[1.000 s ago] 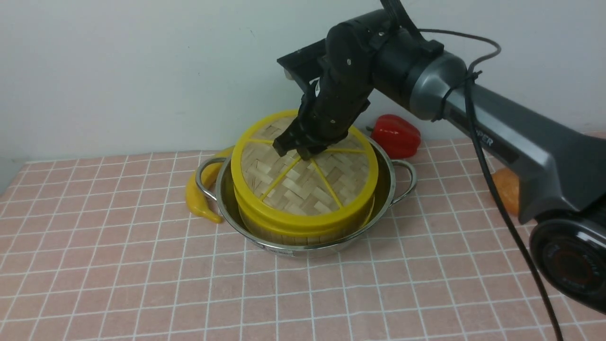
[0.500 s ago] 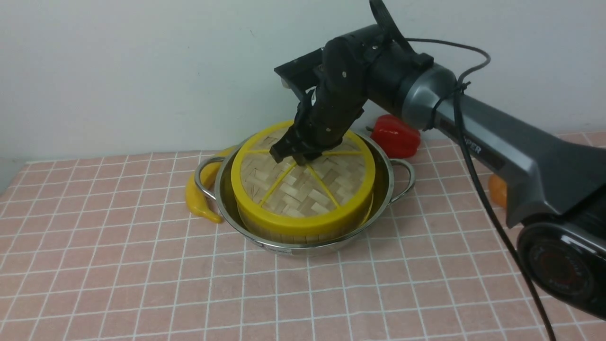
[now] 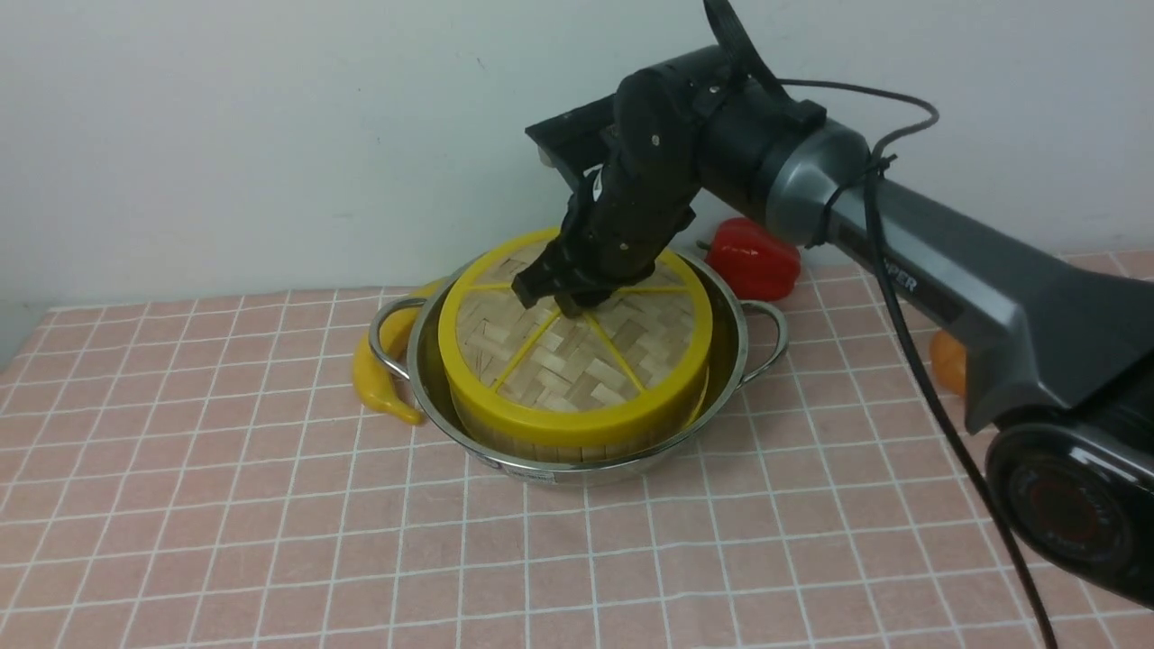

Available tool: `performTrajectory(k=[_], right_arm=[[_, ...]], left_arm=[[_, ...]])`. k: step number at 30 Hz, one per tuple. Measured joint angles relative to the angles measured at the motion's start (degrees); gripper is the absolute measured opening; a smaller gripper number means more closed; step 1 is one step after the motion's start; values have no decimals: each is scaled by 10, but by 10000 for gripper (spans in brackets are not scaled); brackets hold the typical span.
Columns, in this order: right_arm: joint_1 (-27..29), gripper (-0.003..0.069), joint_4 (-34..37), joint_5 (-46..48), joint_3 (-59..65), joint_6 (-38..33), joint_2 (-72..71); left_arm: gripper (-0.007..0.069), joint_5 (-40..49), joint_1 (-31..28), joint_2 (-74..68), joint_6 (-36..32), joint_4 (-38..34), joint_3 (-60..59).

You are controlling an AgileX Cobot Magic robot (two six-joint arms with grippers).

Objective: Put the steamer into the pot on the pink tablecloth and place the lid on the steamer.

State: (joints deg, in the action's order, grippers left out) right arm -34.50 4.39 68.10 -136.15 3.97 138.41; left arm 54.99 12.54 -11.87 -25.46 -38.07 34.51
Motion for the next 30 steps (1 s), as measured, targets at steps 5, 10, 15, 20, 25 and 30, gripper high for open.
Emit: performTrajectory(k=[5,10,15,20,25,30], right_arm=[[0,392,0,22,5,1,-40],[1,458,-17,23,5,1,-166],[17,440,-51,16,44,2,-371],[28,326,-76,14,186,3,-559],[28,189,-86,3,385,6,-706],[28,46,-89,-200,718,24,-865]], left_arm=[[-1,-5,0,0,0,0,0],[1,-68,0,0,0,28,0],[12,-218,0,-1,0,155,0],[12,-338,0,-31,15,266,-7],[12,-355,0,-89,73,288,-11],[14,-345,0,-165,138,291,-11]])
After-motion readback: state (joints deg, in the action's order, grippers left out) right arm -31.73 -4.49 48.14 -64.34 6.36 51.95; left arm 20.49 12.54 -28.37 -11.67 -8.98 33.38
